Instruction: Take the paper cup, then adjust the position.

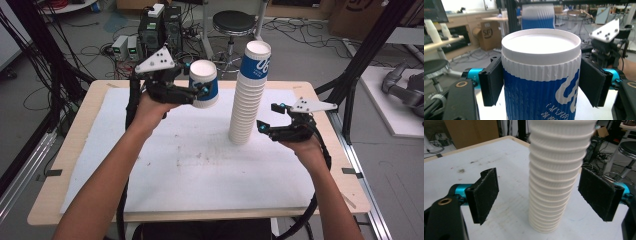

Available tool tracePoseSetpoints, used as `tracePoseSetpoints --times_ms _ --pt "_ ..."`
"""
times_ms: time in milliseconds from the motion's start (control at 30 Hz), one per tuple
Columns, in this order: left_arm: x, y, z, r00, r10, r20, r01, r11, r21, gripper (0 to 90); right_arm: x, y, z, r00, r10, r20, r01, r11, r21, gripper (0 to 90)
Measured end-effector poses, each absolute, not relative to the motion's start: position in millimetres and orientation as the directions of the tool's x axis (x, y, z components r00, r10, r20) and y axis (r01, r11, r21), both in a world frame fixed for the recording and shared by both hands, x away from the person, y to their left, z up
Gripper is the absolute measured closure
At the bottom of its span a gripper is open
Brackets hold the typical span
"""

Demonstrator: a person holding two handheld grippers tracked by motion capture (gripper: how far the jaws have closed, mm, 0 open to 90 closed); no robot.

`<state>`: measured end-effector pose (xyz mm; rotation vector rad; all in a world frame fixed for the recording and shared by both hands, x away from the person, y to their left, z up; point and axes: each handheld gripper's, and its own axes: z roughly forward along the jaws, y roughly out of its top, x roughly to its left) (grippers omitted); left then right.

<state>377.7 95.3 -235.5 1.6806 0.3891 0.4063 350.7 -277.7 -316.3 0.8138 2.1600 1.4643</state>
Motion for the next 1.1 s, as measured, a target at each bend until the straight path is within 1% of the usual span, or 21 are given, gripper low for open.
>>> tracePoseSetpoints --times_ms 33,67,100,233,333,667,833,1100 --pt "378 95 -236 0.879 0.474 0.046 0.025 -0.142 0.990 27.3 349 -277 -320 -0.752 0.659 -0.001 0.241 0.277 0.930 17.0" --pt "376 96 -241 0.880 0.473 0.044 0.031 -0.148 0.988 27.3 349 -277 -320 -0.752 0.659 -0.001 0.241 0.277 0.930 17.0" --pt "372 97 -252 0.882 0.469 0.043 0.037 -0.160 0.986 27.3 345 -275 -328 -0.754 0.657 0.002 0.243 0.275 0.930 17.0" --pt "366 98 -271 0.886 0.462 0.040 0.046 -0.173 0.984 27.2 338 -270 -341 -0.763 0.647 0.008 0.235 0.265 0.935 16.9" --pt "362 98 -280 0.879 0.475 0.033 0.058 -0.176 0.983 27.2 333 -266 -347 -0.770 0.638 0.011 0.239 0.272 0.932 16.9" --pt "355 96 -296 0.874 0.486 -0.011 0.089 -0.138 0.986 27.0 322 -262 -352 -0.777 0.629 0.023 0.231 0.253 0.939 16.9" --pt "352 93 -305 0.882 0.470 -0.016 0.098 -0.150 0.984 27.0 319 -255 -354 -0.791 0.611 0.033 0.225 0.241 0.944 16.9" --pt "349 88 -320 0.897 0.440 -0.035 0.115 -0.156 0.981 27.1 316 -243 -359 -0.826 0.563 0.033 0.214 0.258 0.942 16.9"
